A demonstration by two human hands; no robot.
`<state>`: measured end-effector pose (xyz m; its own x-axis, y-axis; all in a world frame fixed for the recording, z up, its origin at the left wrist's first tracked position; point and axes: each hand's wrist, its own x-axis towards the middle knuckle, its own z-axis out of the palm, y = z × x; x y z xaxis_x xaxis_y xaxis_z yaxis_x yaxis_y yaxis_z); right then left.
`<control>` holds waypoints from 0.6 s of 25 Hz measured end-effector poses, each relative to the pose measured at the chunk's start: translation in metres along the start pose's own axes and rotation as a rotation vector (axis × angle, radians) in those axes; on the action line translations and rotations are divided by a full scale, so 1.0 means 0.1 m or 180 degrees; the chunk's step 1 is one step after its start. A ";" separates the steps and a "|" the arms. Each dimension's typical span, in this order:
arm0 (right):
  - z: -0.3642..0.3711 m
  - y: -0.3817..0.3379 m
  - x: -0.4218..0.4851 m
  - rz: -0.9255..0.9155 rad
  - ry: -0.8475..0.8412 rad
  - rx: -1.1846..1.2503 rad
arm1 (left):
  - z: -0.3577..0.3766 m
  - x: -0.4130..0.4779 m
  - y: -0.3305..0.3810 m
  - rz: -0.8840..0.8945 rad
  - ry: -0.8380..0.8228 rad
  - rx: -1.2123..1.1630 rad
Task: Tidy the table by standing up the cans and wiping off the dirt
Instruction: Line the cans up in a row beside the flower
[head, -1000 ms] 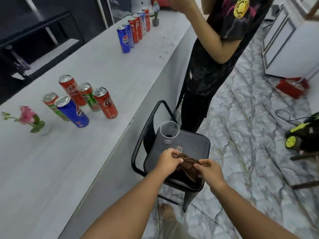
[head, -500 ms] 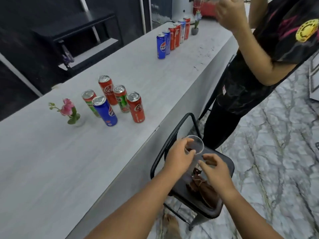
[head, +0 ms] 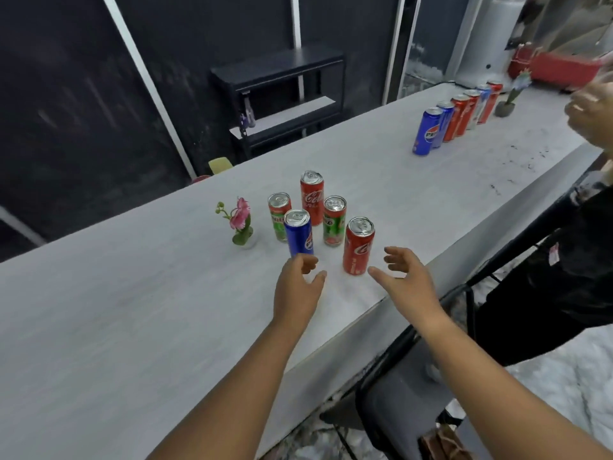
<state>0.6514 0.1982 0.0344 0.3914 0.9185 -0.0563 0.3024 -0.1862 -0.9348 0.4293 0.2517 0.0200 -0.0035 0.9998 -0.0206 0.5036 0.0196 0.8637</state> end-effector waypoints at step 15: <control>0.78 -0.01 0.28 -0.0027 -0.0163 0.0094 | -0.24 0.33 -0.27 -0.0378 0.0282 -0.0509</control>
<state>0.5939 0.2510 0.0065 0.3436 0.9368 -0.0654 0.2794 -0.1685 -0.9453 0.3946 0.2846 0.0084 -0.1342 0.9870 -0.0888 0.3518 0.1312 0.9269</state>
